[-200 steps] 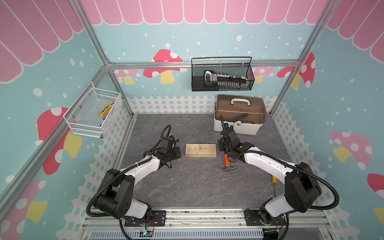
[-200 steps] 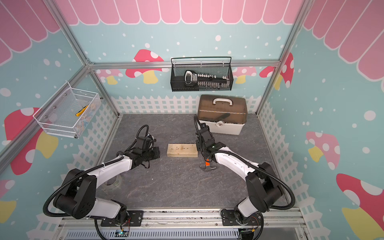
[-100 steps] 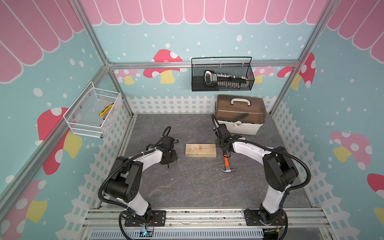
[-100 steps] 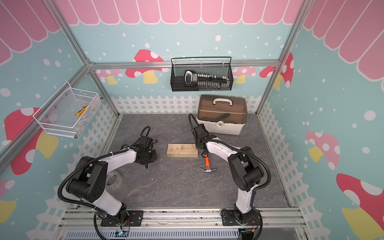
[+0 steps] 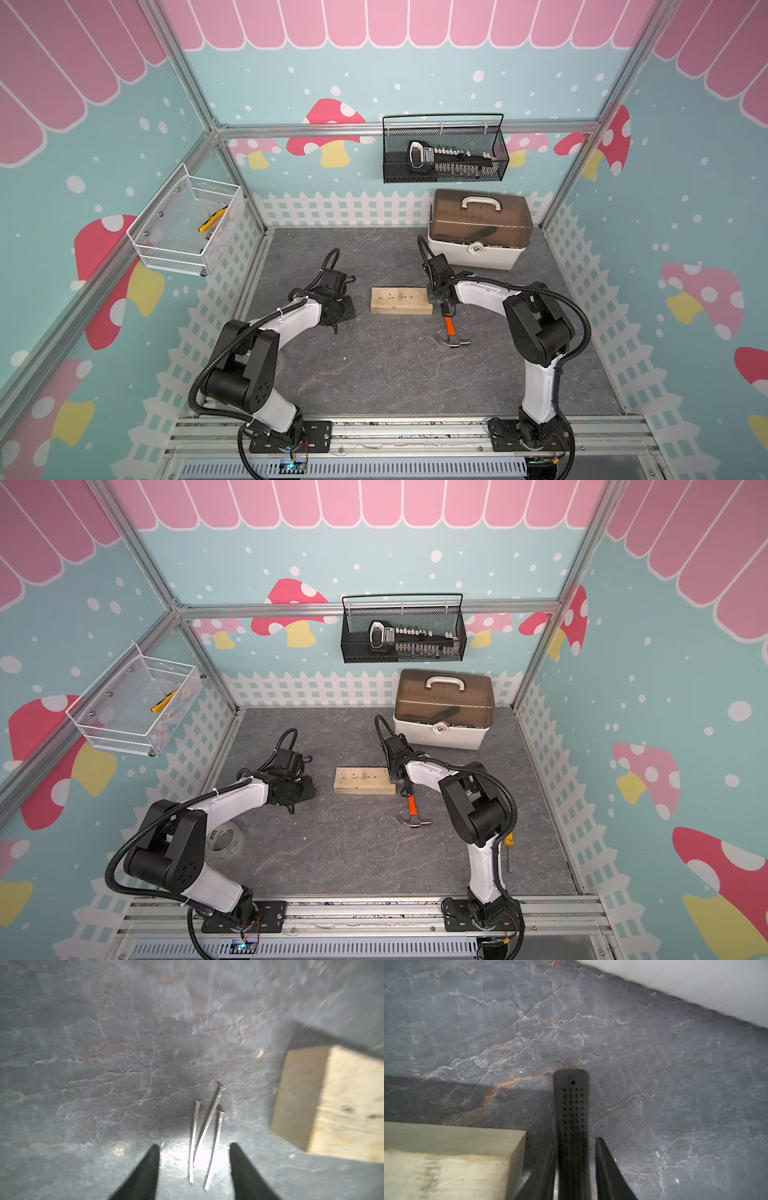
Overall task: Use a claw hammer to pull out a nail
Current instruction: Place the nail at the center of the board, then reset both arms
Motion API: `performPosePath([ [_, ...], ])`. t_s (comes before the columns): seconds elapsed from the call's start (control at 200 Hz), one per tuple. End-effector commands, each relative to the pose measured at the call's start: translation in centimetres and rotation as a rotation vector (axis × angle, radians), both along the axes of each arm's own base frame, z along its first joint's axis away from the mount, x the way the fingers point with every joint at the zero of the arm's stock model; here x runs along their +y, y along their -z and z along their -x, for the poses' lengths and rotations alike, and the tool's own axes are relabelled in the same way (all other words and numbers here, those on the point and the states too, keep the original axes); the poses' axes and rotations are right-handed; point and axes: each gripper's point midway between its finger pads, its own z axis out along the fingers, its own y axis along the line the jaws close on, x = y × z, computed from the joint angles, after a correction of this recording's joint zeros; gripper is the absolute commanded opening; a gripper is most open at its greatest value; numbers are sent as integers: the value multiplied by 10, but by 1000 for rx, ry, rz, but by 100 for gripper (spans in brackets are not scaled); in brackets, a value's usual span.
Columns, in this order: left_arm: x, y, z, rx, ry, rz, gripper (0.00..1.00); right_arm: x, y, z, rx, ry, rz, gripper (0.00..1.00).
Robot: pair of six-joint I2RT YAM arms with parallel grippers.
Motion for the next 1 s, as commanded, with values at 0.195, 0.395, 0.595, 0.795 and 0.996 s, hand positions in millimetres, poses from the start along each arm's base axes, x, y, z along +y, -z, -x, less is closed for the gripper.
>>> performPosePath([
  [0.195, 1, -70, -16, -249, 7, 76, 85, -2, -25, -7, -47, 9, -34, 49],
  [0.395, 55, -127, -14, -472, -135, -111, 99, -21, -109, 6, -253, -33, -30, 90],
  [0.595, 122, -145, -2, -594, -281, -492, 99, -105, -168, 44, -550, 141, 164, 100],
  [0.795, 148, -95, -16, -614, -257, -482, 99, -189, -128, 62, -613, 273, 251, 99],
  [0.996, 155, -79, -37, -737, -247, -339, 99, -221, -95, 47, -625, 261, 275, 99],
])
